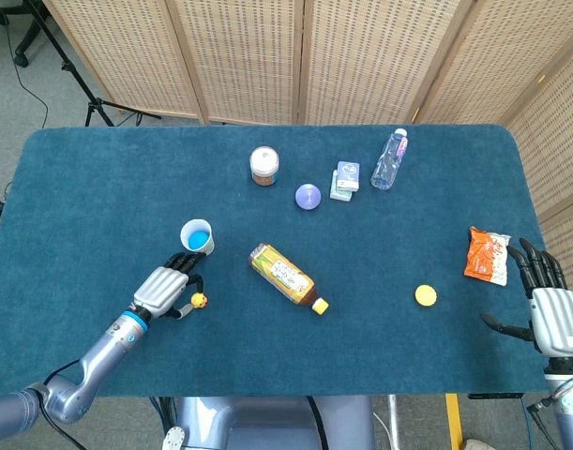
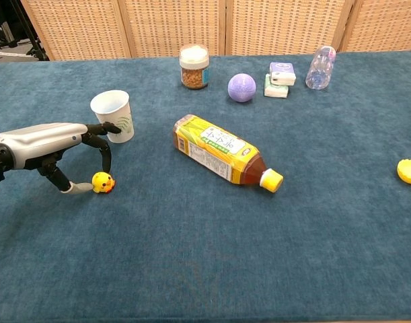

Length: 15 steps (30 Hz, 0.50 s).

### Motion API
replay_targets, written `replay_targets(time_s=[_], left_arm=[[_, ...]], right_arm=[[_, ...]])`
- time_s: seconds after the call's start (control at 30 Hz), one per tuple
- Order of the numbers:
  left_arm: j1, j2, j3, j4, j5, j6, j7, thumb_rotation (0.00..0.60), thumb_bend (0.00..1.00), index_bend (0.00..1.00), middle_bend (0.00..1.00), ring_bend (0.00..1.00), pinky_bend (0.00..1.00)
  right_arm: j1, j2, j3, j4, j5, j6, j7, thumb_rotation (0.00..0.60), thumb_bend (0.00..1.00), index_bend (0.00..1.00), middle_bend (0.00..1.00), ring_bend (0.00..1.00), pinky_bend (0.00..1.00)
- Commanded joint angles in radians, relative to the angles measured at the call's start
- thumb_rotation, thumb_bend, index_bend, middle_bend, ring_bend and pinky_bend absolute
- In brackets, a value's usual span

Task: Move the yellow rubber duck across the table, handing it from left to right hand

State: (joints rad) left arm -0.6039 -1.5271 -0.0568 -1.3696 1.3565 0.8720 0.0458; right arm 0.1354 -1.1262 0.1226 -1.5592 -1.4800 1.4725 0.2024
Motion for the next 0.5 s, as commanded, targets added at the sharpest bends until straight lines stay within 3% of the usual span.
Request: replay_targets(time_s=[0.03, 0.4, 0.5], left_arm=[[0.001, 0.003, 0.001, -0.006, 0.000, 0.007, 0.001, 0.600, 0.36, 0.55, 0.00, 0.00, 0.00], [0.034, 0.080, 0.035, -0.076, 0.055, 0.071, -0.054, 0.600, 0.36, 0.56, 0.00, 0.00, 0.00], [0.049, 0.119, 0.056, -0.113, 0.119, 0.118, -0.110, 0.600, 0.36, 0.56, 0.00, 0.00, 0.00]], right_arm=[[0.000, 0.001, 0.000, 0.000, 0.000, 0.000, 0.001, 0.600, 0.00, 0.04, 0.00, 0.00, 0.00], [-0.003, 0.008, 0.000, -0.006, -0.003, 0.005, 0.012, 0.600, 0.00, 0.04, 0.00, 0.00, 0.00], [-0.005, 0.009, 0.000, -0.008, -0.005, 0.009, 0.014, 0.600, 0.00, 0.04, 0.00, 0.00, 0.00]])
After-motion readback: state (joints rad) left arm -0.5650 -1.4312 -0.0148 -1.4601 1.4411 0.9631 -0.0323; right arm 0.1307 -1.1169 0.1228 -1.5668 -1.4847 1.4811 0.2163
